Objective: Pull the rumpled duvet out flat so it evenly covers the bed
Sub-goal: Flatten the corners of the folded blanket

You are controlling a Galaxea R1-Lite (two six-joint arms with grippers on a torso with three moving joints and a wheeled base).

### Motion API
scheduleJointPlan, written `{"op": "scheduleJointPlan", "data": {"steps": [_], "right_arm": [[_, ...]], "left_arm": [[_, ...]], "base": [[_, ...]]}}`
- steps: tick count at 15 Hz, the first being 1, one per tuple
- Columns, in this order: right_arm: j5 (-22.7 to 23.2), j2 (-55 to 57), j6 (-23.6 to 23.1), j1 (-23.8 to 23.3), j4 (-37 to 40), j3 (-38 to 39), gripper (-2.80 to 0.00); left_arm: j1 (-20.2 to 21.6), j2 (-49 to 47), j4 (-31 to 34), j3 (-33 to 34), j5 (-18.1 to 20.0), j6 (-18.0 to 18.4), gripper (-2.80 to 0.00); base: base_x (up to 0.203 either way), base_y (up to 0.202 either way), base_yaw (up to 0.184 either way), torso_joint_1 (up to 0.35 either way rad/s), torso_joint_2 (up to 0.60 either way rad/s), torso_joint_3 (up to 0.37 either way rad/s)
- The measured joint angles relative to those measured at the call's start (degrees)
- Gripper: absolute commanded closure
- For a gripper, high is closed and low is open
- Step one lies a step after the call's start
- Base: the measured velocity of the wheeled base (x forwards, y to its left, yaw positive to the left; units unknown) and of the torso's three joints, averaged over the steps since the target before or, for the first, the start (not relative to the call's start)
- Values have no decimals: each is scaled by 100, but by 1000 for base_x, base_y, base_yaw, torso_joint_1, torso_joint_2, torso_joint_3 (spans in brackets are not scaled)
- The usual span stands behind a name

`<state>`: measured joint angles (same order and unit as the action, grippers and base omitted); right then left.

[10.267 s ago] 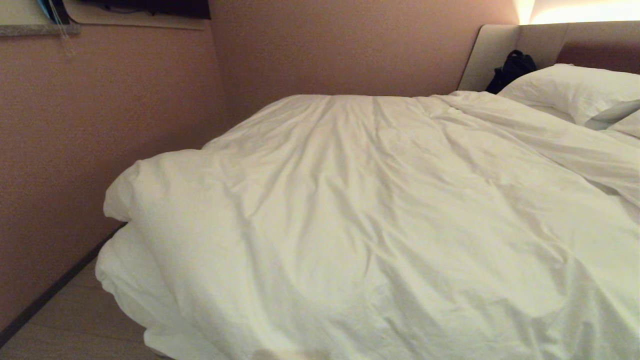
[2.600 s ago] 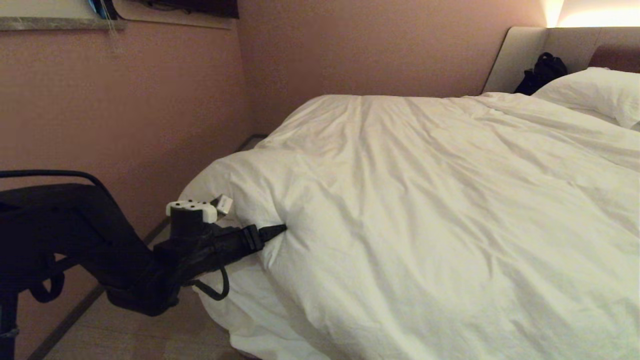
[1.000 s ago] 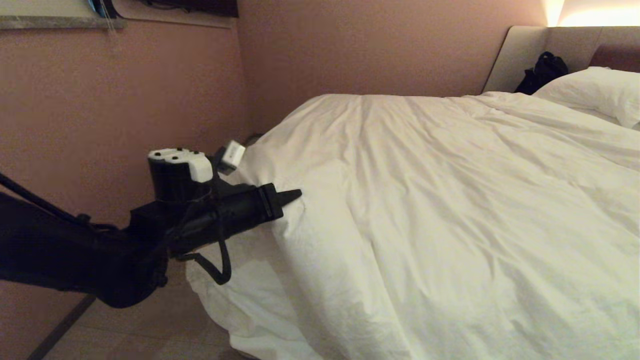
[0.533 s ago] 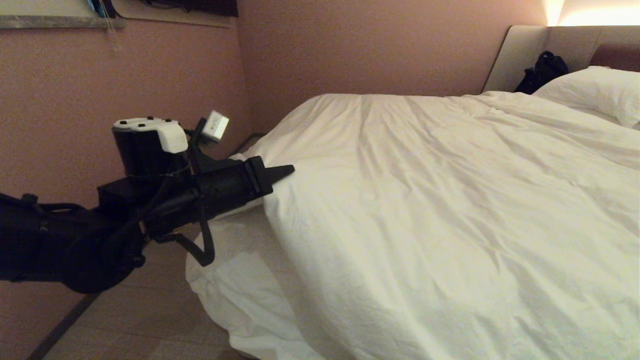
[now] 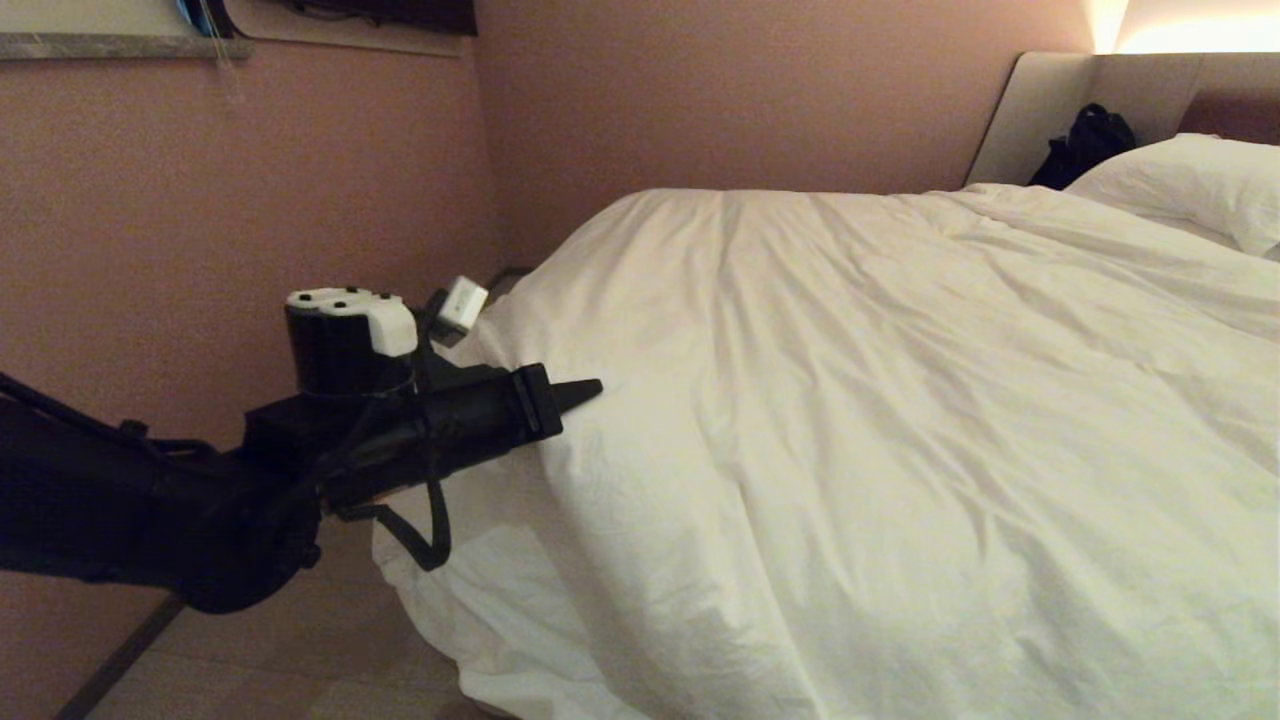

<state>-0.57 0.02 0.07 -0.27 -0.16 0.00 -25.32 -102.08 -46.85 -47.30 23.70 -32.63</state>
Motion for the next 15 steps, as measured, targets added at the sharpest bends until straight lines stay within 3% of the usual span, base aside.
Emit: {"op": "scheduleJointPlan", "data": {"steps": [1, 2, 3, 7, 9, 12, 15], "right_arm": [[-2, 0, 2, 0, 0, 0, 0], [-2, 0, 2, 0, 2, 0, 0], [-2, 0, 2, 0, -2, 0, 0], [0, 0, 0, 0, 0, 0, 0], [0, 0, 2, 0, 2, 0, 0], [-5, 0, 2, 0, 1, 0, 0], [-2, 0, 2, 0, 0, 0, 0]], "left_arm": [[2, -81, 10, 28, -5, -2, 0], [5, -149, 23, 44, -15, 6, -118], [5, -202, 65, 50, -37, 12, -280], [11, -324, 90, 117, -154, 88, -280], [81, -343, 73, 281, -466, 527, -280], [282, -368, -105, 711, -1413, 1457, -280], [552, -254, -848, 1499, -1585, 1946, -280]], "base": [[0, 0, 0, 0, 0, 0], [0, 0, 0, 0, 0, 0], [0, 0, 0, 0, 0, 0], [0, 0, 0, 0, 0, 0], [0, 0, 0, 0, 0, 0], [0, 0, 0, 0, 0, 0], [0, 0, 0, 0, 0, 0]]}}
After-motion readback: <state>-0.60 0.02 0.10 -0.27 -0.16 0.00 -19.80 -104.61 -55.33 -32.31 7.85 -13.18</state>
